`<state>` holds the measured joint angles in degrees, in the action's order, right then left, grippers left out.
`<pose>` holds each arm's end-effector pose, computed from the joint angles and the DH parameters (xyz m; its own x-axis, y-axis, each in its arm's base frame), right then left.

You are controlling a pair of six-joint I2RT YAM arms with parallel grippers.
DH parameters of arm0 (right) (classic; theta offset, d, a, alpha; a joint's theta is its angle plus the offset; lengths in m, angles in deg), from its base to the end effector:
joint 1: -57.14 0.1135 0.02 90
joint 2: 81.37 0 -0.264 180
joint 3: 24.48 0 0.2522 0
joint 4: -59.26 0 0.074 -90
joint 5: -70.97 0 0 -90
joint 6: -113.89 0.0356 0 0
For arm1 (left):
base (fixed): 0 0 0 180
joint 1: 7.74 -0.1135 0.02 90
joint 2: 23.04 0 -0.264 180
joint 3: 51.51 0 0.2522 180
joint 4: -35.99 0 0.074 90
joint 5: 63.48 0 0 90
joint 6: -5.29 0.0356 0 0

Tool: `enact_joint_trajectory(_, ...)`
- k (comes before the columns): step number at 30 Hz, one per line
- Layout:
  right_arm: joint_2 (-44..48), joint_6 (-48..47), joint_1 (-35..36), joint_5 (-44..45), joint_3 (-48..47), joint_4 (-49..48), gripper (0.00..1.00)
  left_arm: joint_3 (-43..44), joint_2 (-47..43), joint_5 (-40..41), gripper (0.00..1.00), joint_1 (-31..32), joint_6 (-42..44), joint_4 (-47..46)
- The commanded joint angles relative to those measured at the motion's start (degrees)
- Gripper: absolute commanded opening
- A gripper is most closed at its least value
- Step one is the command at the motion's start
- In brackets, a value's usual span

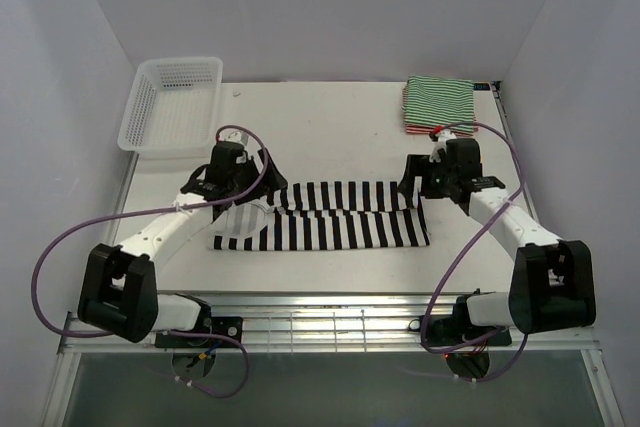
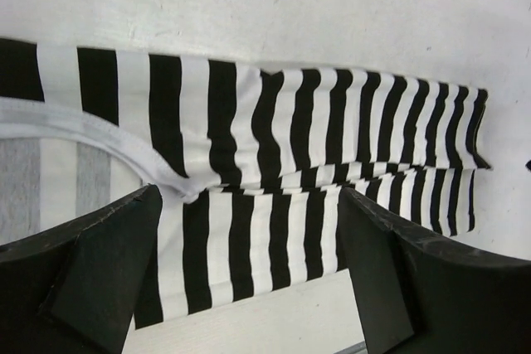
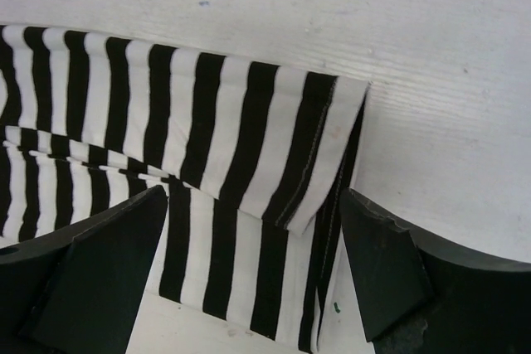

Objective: Fold and stack the tank tops
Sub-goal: Fold the tank top

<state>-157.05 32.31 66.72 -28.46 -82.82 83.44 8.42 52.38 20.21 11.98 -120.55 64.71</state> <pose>0.2723 0.0519 0.2218 -0.6883 0.0303 -0.7248 -0.1864 0.9582 0.2171 0.2575 -0.0965 0.2254 -0.7719 -0.3415 -0.5362 -0.0523 0.8747 -0.4818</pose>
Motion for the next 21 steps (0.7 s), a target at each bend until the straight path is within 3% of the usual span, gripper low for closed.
enact_joint_trajectory(1,-2.3,-0.4,1.2,-8.1,-5.1,-1.5,0.9,4.6,5.1,4.3,0.98,0.1,-1.9,0.7)
enact_joint_trajectory(8,-14.1,-0.3,5.7,-10.0,-9.9,-1.4,0.9,10.4,20.1,2.0,0.98,-1.4,-4.4,1.6)
enact_joint_trajectory(13,-18.3,1.2,6.1,-9.4,-7.4,-2.2,0.9,12.0,25.5,3.2,0.98,-3.2,-4.0,1.9)
enact_joint_trajectory(19,-13.5,3.9,7.8,-9.7,5.0,-3.5,0.9,20.7,38.8,-1.2,0.98,-3.4,-1.3,1.3)
enact_joint_trajectory(21,-11.1,4.9,10.3,-9.9,8.8,-3.4,0.9,27.5,42.9,-3.3,0.98,-3.2,-0.8,0.8)
